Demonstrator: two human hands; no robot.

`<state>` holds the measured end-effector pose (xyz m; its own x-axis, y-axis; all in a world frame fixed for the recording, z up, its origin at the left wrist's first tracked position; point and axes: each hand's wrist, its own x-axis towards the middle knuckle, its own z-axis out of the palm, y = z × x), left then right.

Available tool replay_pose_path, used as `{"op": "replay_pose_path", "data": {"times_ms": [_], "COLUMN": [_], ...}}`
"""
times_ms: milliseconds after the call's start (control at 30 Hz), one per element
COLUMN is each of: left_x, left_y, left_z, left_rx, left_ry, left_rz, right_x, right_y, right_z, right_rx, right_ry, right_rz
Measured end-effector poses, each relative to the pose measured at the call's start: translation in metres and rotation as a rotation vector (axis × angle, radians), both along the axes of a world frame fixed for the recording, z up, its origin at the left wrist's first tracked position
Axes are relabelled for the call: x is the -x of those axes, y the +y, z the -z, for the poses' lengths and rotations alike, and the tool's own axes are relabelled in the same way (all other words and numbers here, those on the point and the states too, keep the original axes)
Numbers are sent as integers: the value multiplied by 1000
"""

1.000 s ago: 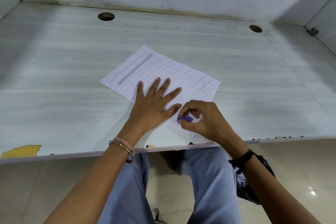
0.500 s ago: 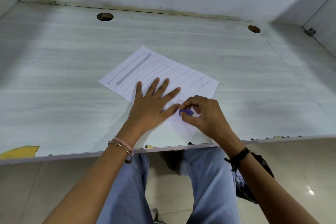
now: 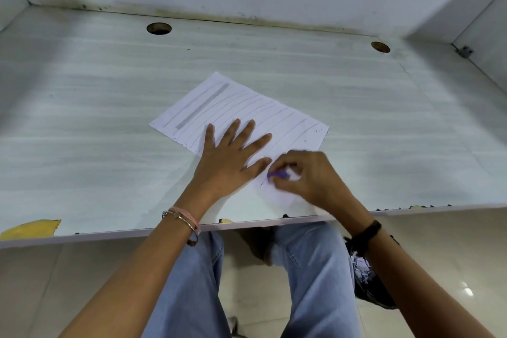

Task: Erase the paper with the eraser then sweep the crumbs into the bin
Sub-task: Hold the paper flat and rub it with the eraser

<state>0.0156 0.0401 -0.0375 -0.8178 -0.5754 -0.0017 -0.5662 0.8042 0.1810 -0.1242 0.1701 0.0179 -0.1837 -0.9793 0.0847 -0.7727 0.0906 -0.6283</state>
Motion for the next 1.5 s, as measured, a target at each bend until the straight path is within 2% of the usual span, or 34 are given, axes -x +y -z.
{"op": "replay_pose_path", "data": {"times_ms": [100,233,400,567,733,900,1100,1200,1300,1500], "left_x": [0,0,0,0,0,-1,0,0,0,-1], "left_y": [1,0,1,1,2,1,2,1,0,1], "left_z": [-2,-1,-2,-2,-2,-2,-1,-1,1,1], "left_rx": [-13,7,-18,-11,-36,-32,-28,-27,-17,-24], "left_ry": [-6,-4,-11,4,13,13,28,16,14,37], "left_rz": [-10,-2,-13,-5,-16,-5,-21,-16,-6,-17], "right_x": [2,-14,3,-16,5,-21,11,-8,-21,14], "right_y": [-2,10,-2,10,-5,11,-11,1,11,-12], "right_z": [3,1,5,-1,4,2,1,6,6,5], "right_rx": [57,-47,61,-66,93,-49,96,62,-19,95], "right_ry": [-31,-21,-51,-25,-72,-74,-64,3,-14,-48], "right_rz": [133,-74,147,-79,211,-29,224,117,-16,215]}}
